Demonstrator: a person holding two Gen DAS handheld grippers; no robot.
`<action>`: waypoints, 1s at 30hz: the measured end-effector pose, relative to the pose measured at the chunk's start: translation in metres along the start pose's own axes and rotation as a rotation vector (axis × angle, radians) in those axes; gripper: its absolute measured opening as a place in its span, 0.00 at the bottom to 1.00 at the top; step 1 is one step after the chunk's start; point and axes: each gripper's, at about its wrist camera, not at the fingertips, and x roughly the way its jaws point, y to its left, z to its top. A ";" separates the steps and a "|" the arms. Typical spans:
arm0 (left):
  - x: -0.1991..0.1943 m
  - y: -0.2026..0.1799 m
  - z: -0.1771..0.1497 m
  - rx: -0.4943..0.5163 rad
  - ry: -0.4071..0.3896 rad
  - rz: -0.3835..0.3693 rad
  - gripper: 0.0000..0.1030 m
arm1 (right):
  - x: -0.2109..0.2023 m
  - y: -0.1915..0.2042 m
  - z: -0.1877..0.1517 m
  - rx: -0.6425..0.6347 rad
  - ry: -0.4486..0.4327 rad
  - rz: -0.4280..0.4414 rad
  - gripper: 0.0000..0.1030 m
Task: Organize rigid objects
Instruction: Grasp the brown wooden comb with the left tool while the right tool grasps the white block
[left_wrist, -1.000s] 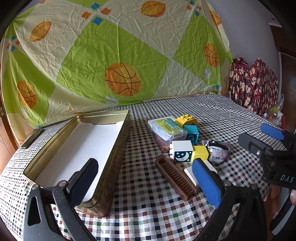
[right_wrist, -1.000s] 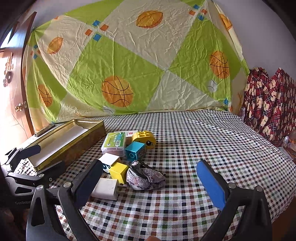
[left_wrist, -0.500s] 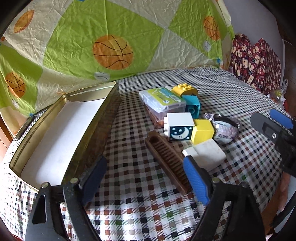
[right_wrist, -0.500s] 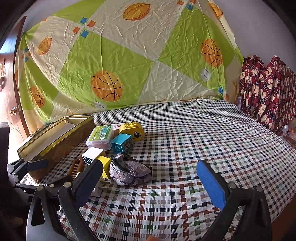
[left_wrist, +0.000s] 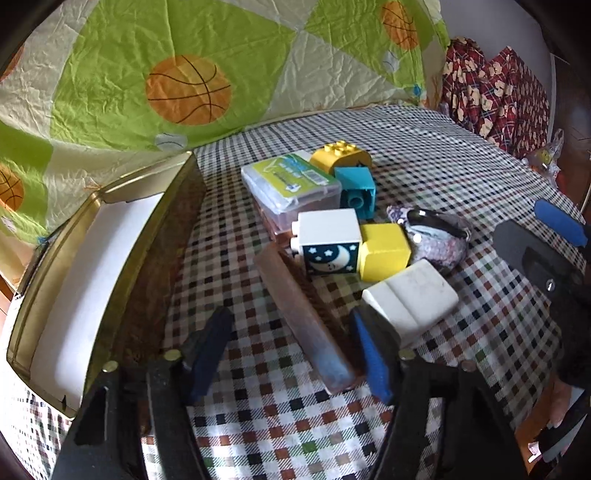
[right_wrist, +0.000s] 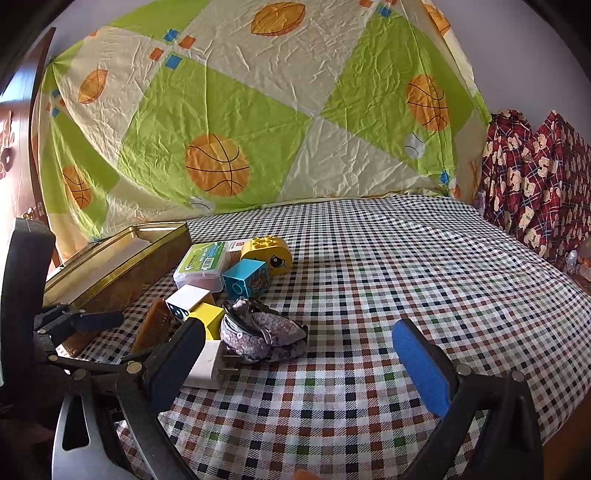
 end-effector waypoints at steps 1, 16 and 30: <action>0.000 0.005 -0.001 -0.019 0.001 -0.010 0.58 | -0.001 -0.001 0.000 0.002 -0.002 0.000 0.99; -0.013 0.013 -0.010 -0.015 -0.084 -0.071 0.13 | 0.008 0.017 -0.007 -0.023 0.042 0.057 0.99; -0.006 0.029 -0.015 -0.078 -0.061 -0.098 0.14 | 0.026 0.064 -0.021 -0.139 0.168 0.126 0.80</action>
